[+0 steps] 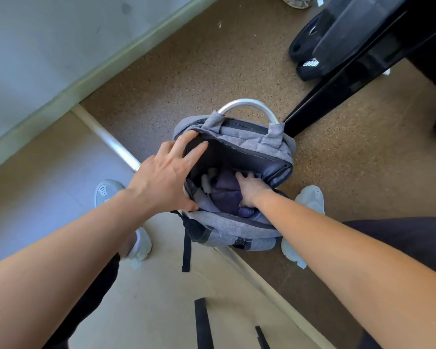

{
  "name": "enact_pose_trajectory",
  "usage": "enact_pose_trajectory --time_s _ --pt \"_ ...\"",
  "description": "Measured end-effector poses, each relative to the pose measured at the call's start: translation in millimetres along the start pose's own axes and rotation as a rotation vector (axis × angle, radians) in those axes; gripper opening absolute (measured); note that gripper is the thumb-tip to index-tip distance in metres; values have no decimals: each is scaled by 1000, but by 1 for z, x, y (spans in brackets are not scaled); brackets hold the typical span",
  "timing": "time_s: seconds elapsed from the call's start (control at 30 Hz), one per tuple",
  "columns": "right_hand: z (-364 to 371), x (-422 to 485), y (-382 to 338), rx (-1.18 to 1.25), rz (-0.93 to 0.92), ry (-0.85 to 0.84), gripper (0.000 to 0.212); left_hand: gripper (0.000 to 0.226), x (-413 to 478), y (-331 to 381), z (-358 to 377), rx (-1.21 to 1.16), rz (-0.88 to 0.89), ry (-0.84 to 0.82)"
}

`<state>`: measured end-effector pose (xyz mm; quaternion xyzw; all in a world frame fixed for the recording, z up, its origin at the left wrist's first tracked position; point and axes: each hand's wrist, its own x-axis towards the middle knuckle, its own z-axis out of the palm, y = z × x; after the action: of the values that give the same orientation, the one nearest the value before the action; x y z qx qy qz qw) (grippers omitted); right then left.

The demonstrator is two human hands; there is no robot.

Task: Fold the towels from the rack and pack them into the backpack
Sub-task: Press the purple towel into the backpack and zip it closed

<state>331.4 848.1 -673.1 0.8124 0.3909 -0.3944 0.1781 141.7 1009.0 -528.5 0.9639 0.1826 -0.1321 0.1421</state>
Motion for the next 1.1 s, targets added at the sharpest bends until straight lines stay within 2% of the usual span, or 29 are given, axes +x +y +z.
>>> enact_pose_trajectory --time_s 0.2,0.3,0.4,0.47,0.57,0.63,0.7,0.73,0.8,0.87,0.93,1.0,1.1 --pt "-9 1 2 -27 -26 -13 91 129 8 -8 -1 -45 15 -9" --pt "-27 -17 8 -4 -82 -57 81 111 11 -17 0 -148 54 48" --pt "-59 -53 13 67 -204 -88 61 86 11 -24 1 -244 46 99" --pt "-82 -87 8 169 -241 -68 46 62 9 -28 1 -326 -27 118" --pt "-114 -151 -12 304 -284 -68 60 24 10 -37 4 -452 -209 144" --pt "-122 -191 -24 183 -333 -91 56 13 14 -45 10 -490 -384 85" --pt "-113 -214 -32 -17 -371 -28 53 11 16 -50 20 -588 -506 -30" --pt "-105 -215 -34 -67 -382 18 41 12 17 -51 26 -670 -549 -89" --pt "-94 -203 -35 -55 -389 116 19 22 19 -50 33 -818 -617 -177" --pt "-94 -186 -30 -30 -407 205 12 32 21 -43 36 -916 -660 -230" --pt "-99 -172 -23 -63 -463 368 5 30 25 -33 35 -986 -692 -256" --pt "-98 -154 -16 -121 -519 584 5 23 29 -26 33 -1075 -744 -246" --pt "-100 -137 -11 -111 -467 698 11 21 39 -22 31 -1179 -834 -209"
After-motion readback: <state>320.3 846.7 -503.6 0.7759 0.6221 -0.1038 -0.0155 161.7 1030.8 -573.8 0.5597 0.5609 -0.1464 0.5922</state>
